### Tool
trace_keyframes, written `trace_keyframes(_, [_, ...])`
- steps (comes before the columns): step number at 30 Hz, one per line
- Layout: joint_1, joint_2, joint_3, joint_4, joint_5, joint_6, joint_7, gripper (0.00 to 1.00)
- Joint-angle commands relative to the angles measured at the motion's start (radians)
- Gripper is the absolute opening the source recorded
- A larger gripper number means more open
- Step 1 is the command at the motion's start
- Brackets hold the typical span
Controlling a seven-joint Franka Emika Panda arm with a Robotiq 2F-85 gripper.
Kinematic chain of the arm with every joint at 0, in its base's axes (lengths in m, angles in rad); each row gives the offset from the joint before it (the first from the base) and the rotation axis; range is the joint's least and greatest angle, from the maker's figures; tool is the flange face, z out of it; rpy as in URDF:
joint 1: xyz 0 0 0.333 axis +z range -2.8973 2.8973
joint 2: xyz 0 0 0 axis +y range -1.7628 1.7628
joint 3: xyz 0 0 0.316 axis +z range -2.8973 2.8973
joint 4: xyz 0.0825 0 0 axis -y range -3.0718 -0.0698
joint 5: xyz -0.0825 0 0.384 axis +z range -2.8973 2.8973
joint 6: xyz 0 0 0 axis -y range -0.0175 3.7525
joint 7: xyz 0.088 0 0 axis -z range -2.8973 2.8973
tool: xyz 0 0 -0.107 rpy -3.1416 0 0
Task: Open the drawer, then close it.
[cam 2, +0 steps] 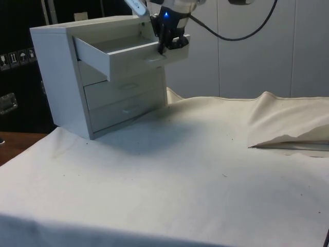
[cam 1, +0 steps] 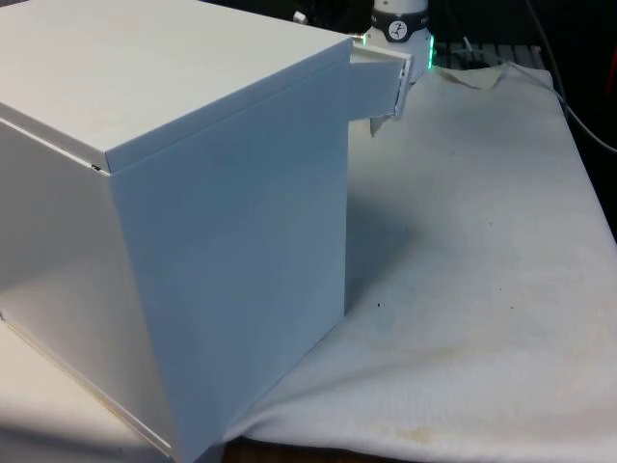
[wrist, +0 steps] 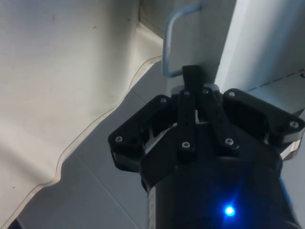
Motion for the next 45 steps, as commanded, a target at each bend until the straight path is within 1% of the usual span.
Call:
trace_keyframes(1, [-0.001, 0.011, -0.001, 0.018, -0.012, 0.005, 0.013, 0.00])
trace_keyframes(9, [-0.003, 0.031, -0.011, 0.048, -0.020, 0.022, 0.045, 0.00])
trace_keyframes(10, [0.000, 0.019, -0.006, 0.030, 0.000, 0.003, 0.032, 0.00])
trace_keyframes(11, [-0.003, 0.033, -0.012, 0.051, -0.021, 0.024, 0.048, 0.00])
trace_keyframes(15, [-0.003, 0.046, -0.019, 0.070, -0.017, 0.035, 0.054, 0.00])
trace_keyframes(20, [-0.002, 0.077, -0.034, 0.104, -0.008, 0.058, 0.058, 0.00])
trace_keyframes(21, [0.000, 0.061, -0.028, 0.084, 0.000, 0.036, 0.051, 0.00])
trace_keyframes(22, [-0.002, 0.082, -0.036, 0.110, -0.007, 0.063, 0.059, 0.00])
trace_keyframes(25, [-0.002, 0.101, -0.045, 0.130, -0.001, 0.078, 0.060, 0.00])
trace_keyframes(26, [-0.002, 0.115, -0.052, 0.144, 0.002, 0.090, 0.062, 0.00])
trace_keyframes(28, [-0.003, 0.129, -0.059, 0.158, 0.005, 0.102, 0.064, 0.00])
trace_keyframes(29, [0.000, 0.117, -0.053, 0.146, 0.005, 0.081, 0.064, 0.00])
trace_keyframes(30, [-0.003, 0.136, -0.062, 0.165, 0.006, 0.108, 0.066, 0.00])
trace_keyframes(33, [-0.004, 0.164, -0.076, 0.194, 0.013, 0.133, 0.070, 0.00])
trace_keyframes(37, [-0.004, 0.189, -0.089, 0.221, 0.024, 0.154, 0.069, 0.00])
trace_keyframes(38, [0.000, 0.177, -0.084, 0.212, 0.021, 0.132, 0.071, 0.00])
trace_keyframes(39, [-0.005, 0.195, -0.092, 0.228, 0.027, 0.159, 0.069, 0.00])
trace_keyframes(45, [-0.006, 0.237, -0.111, 0.275, 0.048, 0.190, 0.069, 0.00])
